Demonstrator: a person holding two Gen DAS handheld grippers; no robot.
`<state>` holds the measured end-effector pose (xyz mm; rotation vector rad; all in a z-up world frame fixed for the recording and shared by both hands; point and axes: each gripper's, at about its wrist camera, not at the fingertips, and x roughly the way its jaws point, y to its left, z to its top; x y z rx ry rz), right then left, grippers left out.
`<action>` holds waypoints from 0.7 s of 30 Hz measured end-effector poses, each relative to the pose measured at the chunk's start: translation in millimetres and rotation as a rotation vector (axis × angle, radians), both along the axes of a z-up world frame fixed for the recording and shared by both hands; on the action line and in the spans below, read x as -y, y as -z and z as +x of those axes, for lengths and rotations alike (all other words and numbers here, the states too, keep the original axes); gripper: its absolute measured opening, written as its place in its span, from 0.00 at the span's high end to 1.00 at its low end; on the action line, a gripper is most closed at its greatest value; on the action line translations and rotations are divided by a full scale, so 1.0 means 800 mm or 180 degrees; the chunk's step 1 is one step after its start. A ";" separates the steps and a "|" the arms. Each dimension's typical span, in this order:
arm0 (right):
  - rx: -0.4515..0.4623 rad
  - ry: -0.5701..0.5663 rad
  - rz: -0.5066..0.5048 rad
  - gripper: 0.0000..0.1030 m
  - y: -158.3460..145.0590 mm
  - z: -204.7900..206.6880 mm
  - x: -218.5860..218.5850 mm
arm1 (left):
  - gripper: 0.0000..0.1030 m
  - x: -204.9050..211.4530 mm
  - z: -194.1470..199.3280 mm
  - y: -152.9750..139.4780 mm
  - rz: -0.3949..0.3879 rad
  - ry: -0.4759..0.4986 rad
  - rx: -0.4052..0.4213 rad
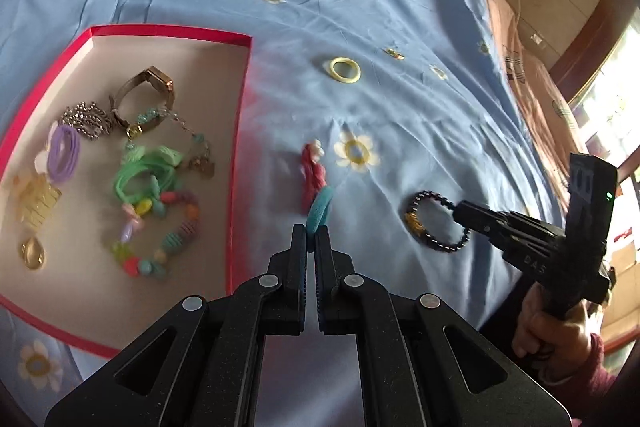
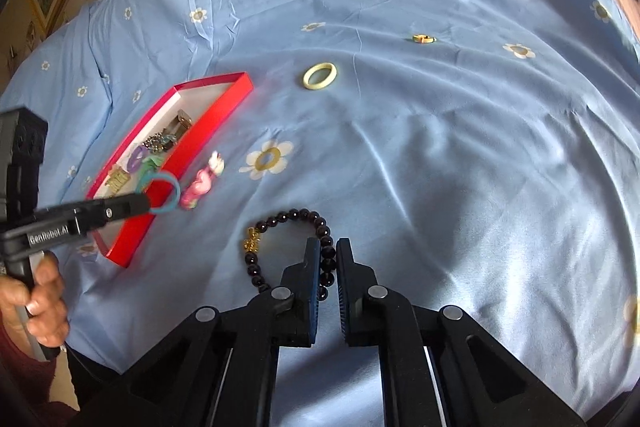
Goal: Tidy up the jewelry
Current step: 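Grasp the teal hair tie with the left tool while the right tool grasps the black bead bracelet, then carry the black bracelet in the right tool while the left tool carries the teal tie into the box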
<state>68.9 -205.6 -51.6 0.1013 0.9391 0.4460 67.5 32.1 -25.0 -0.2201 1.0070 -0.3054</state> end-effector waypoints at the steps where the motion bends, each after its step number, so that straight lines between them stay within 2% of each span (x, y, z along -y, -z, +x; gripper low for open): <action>1: 0.0000 -0.0008 0.0038 0.93 -0.001 0.000 0.000 | 0.97 0.008 -0.003 -0.004 0.0034 0.0058 0.0042; 3: 0.0006 -0.0005 0.0046 0.93 -0.003 0.001 -0.003 | 0.97 0.020 -0.007 -0.012 0.0116 0.0104 0.0119; 9: 0.0110 -0.0084 0.0087 0.93 -0.025 -0.007 -0.013 | 0.97 0.038 -0.012 -0.035 0.0135 0.0186 0.0297; 21: 0.0309 -0.0290 0.0150 0.93 -0.065 -0.017 -0.040 | 0.97 -0.009 -0.033 -0.049 0.0132 -0.0093 0.0371</action>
